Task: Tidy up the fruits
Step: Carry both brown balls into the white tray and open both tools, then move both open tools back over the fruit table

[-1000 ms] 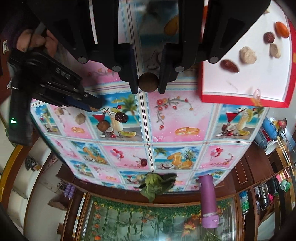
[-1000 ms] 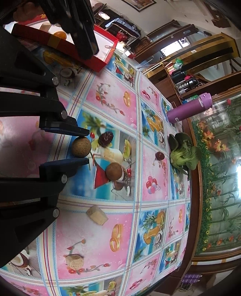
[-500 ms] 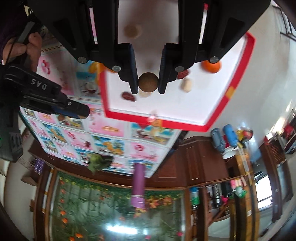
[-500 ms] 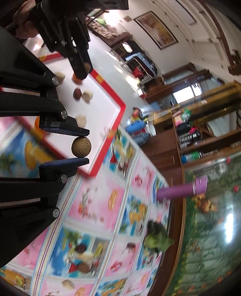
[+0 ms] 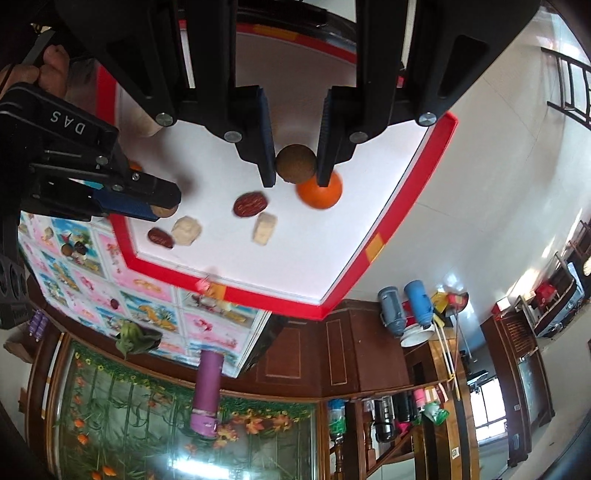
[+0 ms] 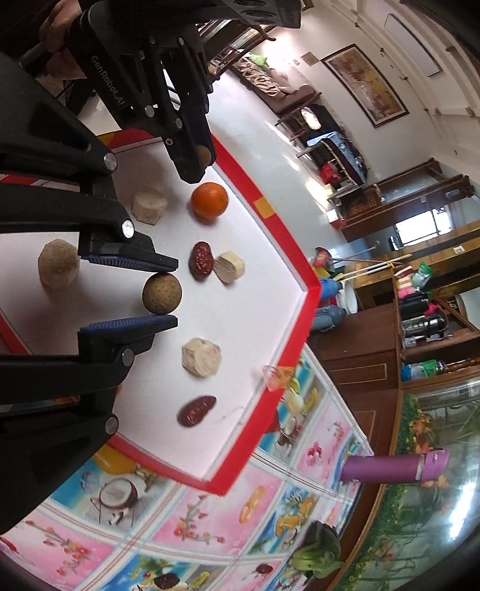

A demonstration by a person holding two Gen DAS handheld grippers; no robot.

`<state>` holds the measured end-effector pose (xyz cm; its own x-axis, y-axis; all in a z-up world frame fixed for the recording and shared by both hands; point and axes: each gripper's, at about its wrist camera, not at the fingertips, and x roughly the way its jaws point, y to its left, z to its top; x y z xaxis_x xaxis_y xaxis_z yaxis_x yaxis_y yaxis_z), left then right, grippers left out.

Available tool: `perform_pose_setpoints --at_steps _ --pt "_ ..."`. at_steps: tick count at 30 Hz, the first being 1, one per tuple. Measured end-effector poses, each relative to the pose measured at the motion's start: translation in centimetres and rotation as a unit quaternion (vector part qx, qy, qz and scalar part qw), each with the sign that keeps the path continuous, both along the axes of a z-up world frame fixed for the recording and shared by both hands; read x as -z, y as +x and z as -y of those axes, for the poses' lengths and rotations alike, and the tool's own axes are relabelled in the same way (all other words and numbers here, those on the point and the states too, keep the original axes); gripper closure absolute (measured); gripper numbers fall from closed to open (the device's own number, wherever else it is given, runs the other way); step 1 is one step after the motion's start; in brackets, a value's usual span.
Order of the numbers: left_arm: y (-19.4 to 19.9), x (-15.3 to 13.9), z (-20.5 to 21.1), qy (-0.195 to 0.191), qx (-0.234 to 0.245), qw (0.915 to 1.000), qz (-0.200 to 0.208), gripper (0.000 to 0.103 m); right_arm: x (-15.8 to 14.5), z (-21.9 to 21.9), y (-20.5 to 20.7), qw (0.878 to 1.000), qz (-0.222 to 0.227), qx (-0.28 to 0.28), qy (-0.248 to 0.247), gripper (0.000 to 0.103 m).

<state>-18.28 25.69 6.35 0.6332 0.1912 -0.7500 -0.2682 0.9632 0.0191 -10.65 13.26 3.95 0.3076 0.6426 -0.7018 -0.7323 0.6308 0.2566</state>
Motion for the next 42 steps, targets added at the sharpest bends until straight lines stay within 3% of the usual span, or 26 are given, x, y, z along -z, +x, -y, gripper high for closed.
perform_pose_setpoints --at_steps 8,17,19,22,25,33,42 --pt "-0.2 2.0 0.0 -0.021 0.012 0.9993 -0.029 0.079 1.4 -1.5 -1.4 0.999 -0.016 -0.024 -0.022 0.081" --pt "-0.3 1.8 0.0 -0.007 0.005 0.9994 -0.034 0.077 1.4 -1.3 -1.4 0.999 -0.026 -0.028 -0.016 0.08" --pt "-0.2 1.8 0.2 0.005 0.0 0.9992 -0.039 0.067 1.4 -1.2 -1.4 0.999 -0.029 -0.029 -0.015 0.08" --pt "-0.3 1.8 -0.2 0.001 -0.009 0.999 -0.045 0.038 1.2 -0.8 -1.3 0.999 -0.04 -0.028 -0.007 0.078" --pt "-0.4 1.5 -0.1 0.0 -0.008 0.9991 -0.042 0.037 0.2 0.4 -1.1 0.999 -0.042 -0.023 0.019 0.07" --pt "0.8 -1.7 3.0 0.024 0.029 0.9993 0.0 0.031 -2.5 5.7 0.7 0.997 -0.008 0.038 0.07 0.067" --pt "3.9 -3.3 11.5 0.019 0.141 0.9898 0.01 0.03 -1.5 14.9 3.9 0.984 -0.02 0.154 0.083 0.067"
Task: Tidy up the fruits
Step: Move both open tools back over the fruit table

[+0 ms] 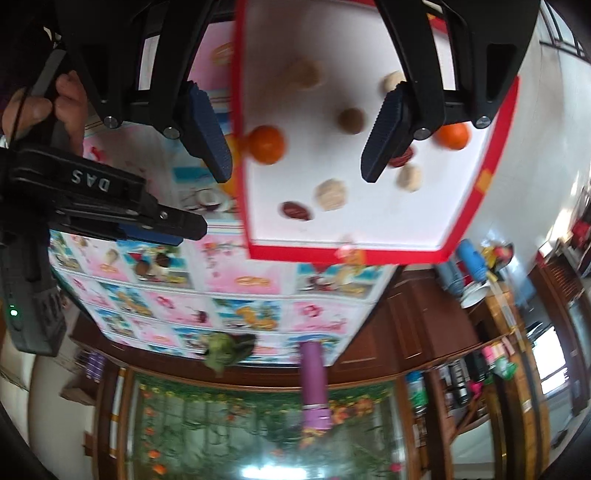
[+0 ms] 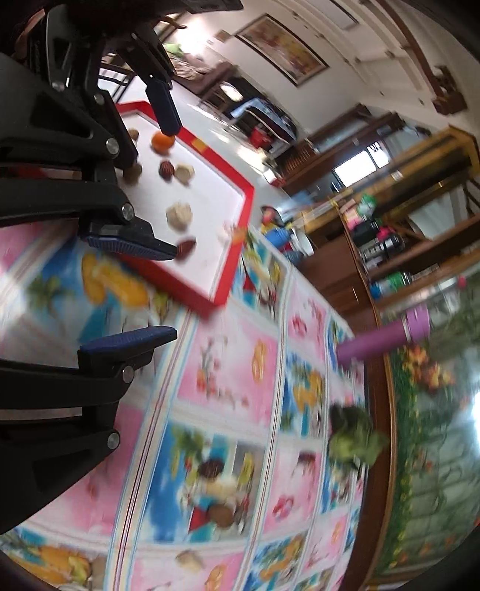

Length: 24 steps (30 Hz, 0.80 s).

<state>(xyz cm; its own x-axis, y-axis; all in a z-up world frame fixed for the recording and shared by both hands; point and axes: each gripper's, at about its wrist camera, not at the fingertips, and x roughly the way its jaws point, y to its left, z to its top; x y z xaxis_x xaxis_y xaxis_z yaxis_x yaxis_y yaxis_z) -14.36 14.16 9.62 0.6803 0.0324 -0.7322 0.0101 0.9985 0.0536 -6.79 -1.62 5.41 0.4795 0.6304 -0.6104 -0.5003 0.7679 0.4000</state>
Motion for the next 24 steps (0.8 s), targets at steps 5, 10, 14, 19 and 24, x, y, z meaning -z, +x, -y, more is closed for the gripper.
perform_pose_setpoints --at_steps 5,10,14,19,24 --pt "1.6 0.4 4.6 -0.006 0.054 0.9984 -0.015 0.03 1.2 6.5 0.9 0.997 -0.017 0.078 -0.004 0.067" --pt "2.7 2.0 8.4 -0.003 0.094 0.9946 -0.043 0.029 1.8 12.7 1.1 0.988 -0.024 0.154 -0.002 0.066" --pt "2.8 3.2 10.3 -0.01 0.119 0.9906 -0.066 0.029 2.5 17.1 1.5 0.977 -0.029 0.213 -0.015 0.066" --pt "3.5 3.6 12.1 -0.005 0.14 0.9871 -0.078 0.029 3.1 19.8 2.4 0.966 -0.036 0.25 -0.052 0.066" --pt "6.1 2.4 13.6 0.005 0.147 0.9872 -0.061 0.029 3.6 20.6 4.1 0.961 -0.043 0.26 -0.078 0.066"
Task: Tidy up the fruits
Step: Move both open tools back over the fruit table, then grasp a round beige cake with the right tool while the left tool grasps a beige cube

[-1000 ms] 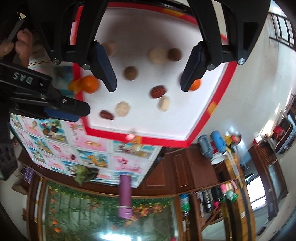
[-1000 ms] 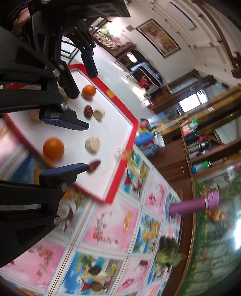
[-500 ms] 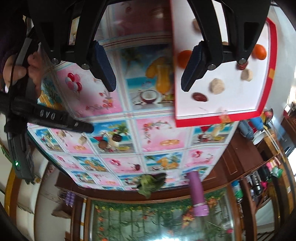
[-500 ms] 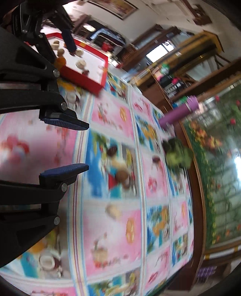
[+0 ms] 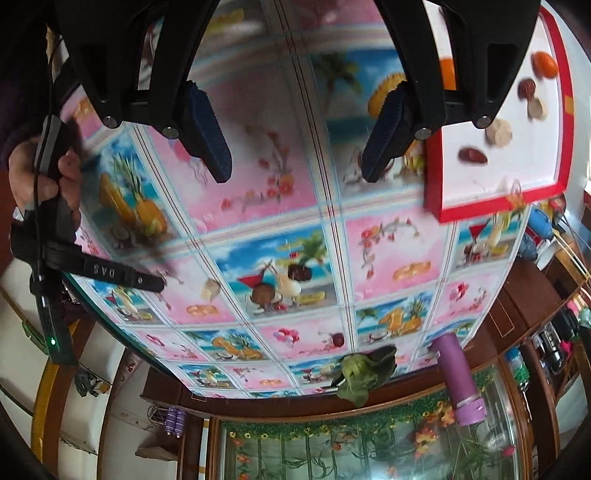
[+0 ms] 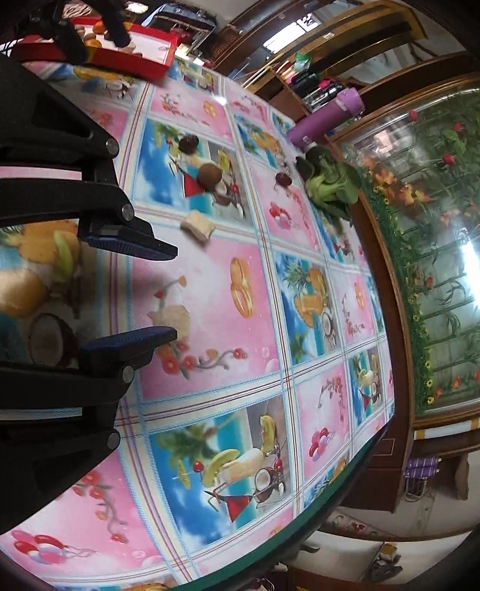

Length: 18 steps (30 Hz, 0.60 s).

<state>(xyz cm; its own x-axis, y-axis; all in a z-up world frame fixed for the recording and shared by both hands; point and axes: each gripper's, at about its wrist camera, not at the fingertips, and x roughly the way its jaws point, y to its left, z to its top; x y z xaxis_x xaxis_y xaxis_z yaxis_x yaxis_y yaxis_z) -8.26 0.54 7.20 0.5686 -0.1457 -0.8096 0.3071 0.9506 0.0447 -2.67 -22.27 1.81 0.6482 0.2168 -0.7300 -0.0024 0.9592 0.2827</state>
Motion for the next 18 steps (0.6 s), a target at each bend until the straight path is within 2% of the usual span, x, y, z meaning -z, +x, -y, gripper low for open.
perform_pose_setpoints --at_steps 5,9,11,13,18 --pt "2.7 0.1 1.8 -0.011 0.014 0.9998 -0.009 0.029 0.7 0.4 0.8 0.999 -0.002 0.022 -0.031 0.066" --pt "4.5 0.8 3.9 -0.009 0.031 0.9994 -0.015 0.029 1.2 0.3 1.3 0.999 -0.012 0.012 -0.04 0.067" --pt "5.6 1.3 5.2 -0.009 0.038 0.9989 -0.025 0.029 1.3 -0.1 1.4 0.998 -0.01 0.014 -0.058 0.078" --pt "6.5 1.6 6.4 -0.007 0.043 0.9987 -0.025 0.029 1.2 -0.3 1.3 0.997 -0.006 0.011 -0.073 0.079" --pt "8.6 2.5 9.1 -0.006 0.056 0.998 -0.027 0.029 1.0 1.5 1.3 0.999 -0.013 0.036 -0.029 0.079"
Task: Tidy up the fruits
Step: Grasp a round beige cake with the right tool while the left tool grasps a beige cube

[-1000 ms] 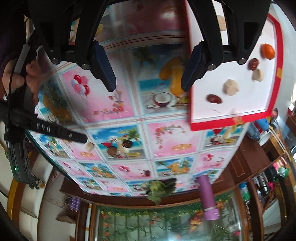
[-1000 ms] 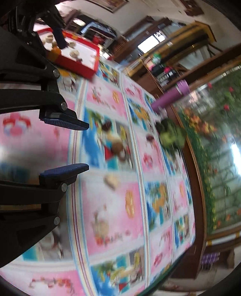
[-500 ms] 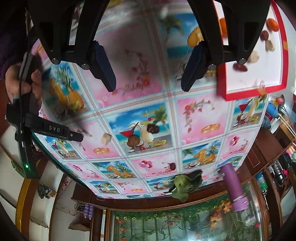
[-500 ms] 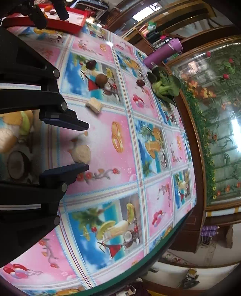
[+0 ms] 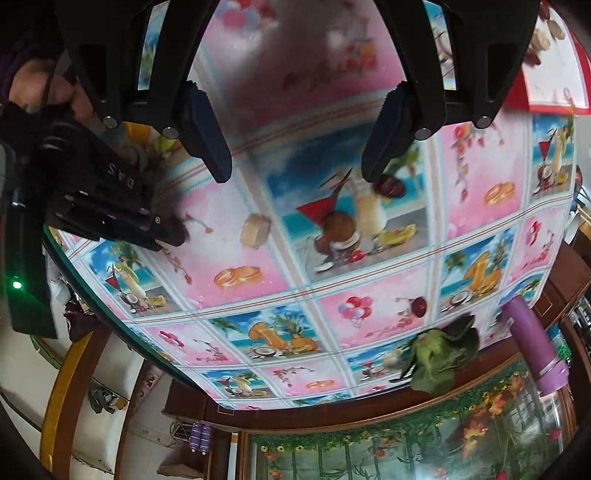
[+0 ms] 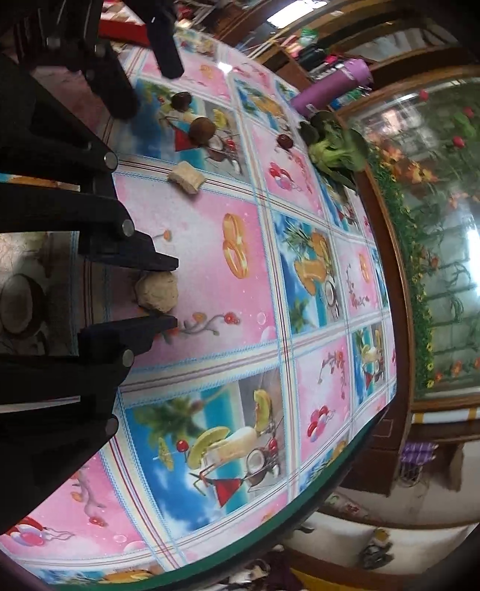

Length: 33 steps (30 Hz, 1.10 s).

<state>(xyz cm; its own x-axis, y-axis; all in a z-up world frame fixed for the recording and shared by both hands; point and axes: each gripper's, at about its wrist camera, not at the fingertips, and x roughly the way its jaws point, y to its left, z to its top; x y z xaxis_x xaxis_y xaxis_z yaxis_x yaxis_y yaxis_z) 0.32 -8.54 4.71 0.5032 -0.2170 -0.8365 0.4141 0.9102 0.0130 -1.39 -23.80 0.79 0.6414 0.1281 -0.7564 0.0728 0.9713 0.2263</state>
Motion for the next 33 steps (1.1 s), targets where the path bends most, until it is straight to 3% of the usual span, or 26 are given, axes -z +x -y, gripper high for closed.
perform_pose_setpoints --at_steps 6,8,13,15,18,20,27,33 --pt "2.2 1.4 2.7 0.018 0.01 0.9998 -0.001 0.033 -0.5 2.4 -0.4 0.998 0.006 0.029 0.058 0.079" --pt "2.7 2.0 3.5 0.025 0.018 0.9995 -0.007 0.051 -0.6 2.5 -0.4 0.997 0.007 0.028 0.067 0.079" --pt "3.9 2.7 4.4 0.03 0.022 0.9992 -0.014 0.059 -0.7 2.4 -0.5 0.997 0.01 0.022 0.077 0.079" --pt "4.3 3.1 4.6 0.03 0.023 0.9991 -0.019 0.068 -0.8 2.5 -0.5 0.996 0.01 0.022 0.081 0.079" --pt "4.3 3.3 4.7 0.027 0.024 0.9992 -0.017 0.074 -0.7 2.5 -0.5 0.996 0.01 0.021 0.082 0.079" --pt "4.3 3.2 4.8 0.024 0.026 0.9992 -0.015 0.084 -0.7 2.4 -0.4 0.997 0.011 0.021 0.077 0.079" --pt "3.0 2.2 3.8 -0.002 0.016 0.9998 -0.007 0.085 -1.2 2.1 -0.7 0.998 0.03 0.02 0.059 0.079" --pt "-2.0 -0.7 1.6 -0.022 0.014 0.9995 0.019 0.085 -2.1 1.5 -1.2 0.997 0.066 0.016 0.037 0.079"
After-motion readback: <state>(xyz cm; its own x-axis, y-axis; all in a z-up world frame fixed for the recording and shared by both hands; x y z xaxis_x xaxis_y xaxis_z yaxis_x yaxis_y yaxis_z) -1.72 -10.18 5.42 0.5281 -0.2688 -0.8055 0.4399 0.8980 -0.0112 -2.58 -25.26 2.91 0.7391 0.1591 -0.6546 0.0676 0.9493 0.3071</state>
